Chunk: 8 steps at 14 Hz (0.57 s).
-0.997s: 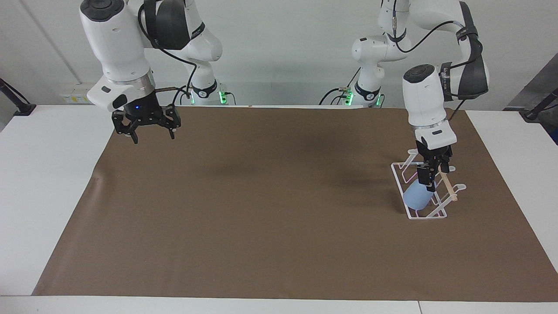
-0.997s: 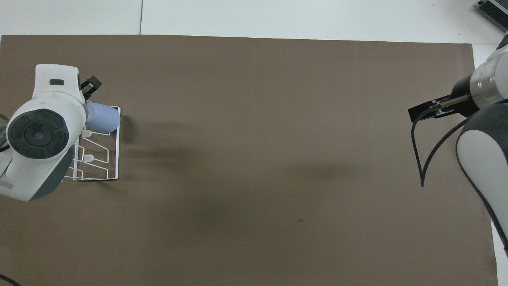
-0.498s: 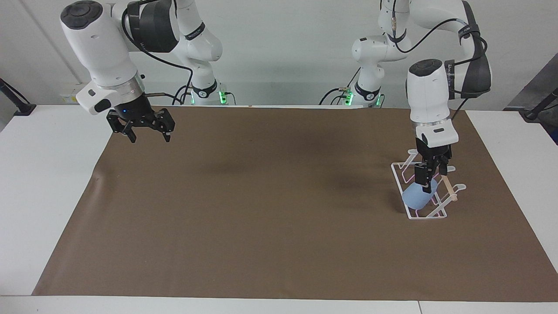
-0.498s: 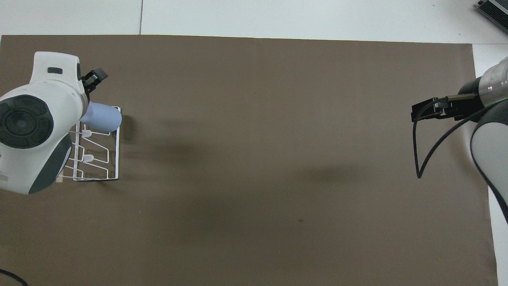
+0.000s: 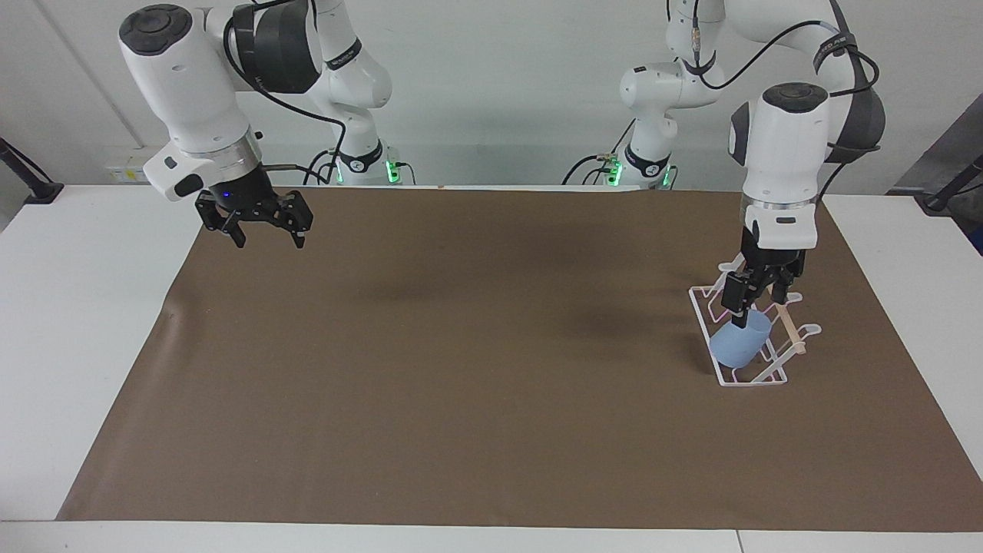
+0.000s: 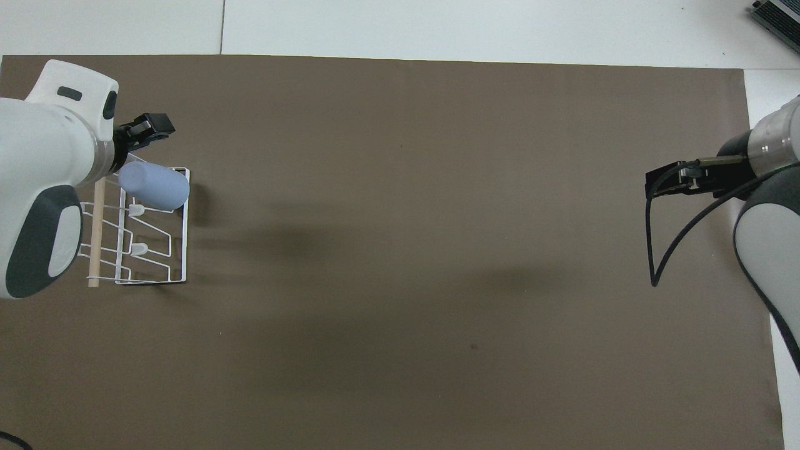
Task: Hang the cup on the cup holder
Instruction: 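Lower the cup onto the rack peg with the left gripper, then open the left gripper and release the cup on the rack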
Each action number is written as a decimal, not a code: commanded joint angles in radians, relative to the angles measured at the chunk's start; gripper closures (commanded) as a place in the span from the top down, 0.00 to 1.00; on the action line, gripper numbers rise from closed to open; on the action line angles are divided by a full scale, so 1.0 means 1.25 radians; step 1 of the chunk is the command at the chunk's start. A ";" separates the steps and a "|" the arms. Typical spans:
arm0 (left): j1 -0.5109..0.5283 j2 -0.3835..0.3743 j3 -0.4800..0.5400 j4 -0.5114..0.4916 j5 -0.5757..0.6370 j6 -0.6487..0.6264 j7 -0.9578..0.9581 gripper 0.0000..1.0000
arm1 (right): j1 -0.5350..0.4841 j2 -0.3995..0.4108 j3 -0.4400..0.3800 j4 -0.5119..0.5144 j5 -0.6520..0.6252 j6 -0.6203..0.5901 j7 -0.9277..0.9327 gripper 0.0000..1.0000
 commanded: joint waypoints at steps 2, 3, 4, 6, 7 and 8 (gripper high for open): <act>0.007 -0.053 0.007 0.030 -0.089 -0.178 0.257 1.00 | -0.017 -0.021 -0.002 -0.027 0.021 0.018 0.011 1.00; 0.009 -0.053 0.009 0.052 -0.096 -0.231 0.299 1.00 | -0.017 -0.021 -0.004 -0.027 0.021 0.018 0.011 1.00; 0.009 -0.053 0.009 0.077 -0.096 -0.279 0.342 1.00 | -0.017 -0.021 -0.002 -0.027 0.021 0.019 0.011 1.00; 0.009 -0.052 0.009 0.134 -0.099 -0.390 0.400 1.00 | -0.017 -0.021 -0.002 -0.027 0.020 0.018 0.010 1.00; 0.009 -0.052 0.009 0.155 -0.109 -0.431 0.421 1.00 | -0.017 -0.021 -0.002 -0.027 0.020 0.018 0.009 1.00; 0.010 -0.053 0.011 0.157 -0.134 -0.440 0.427 1.00 | -0.017 -0.021 -0.002 -0.027 0.020 0.018 0.009 1.00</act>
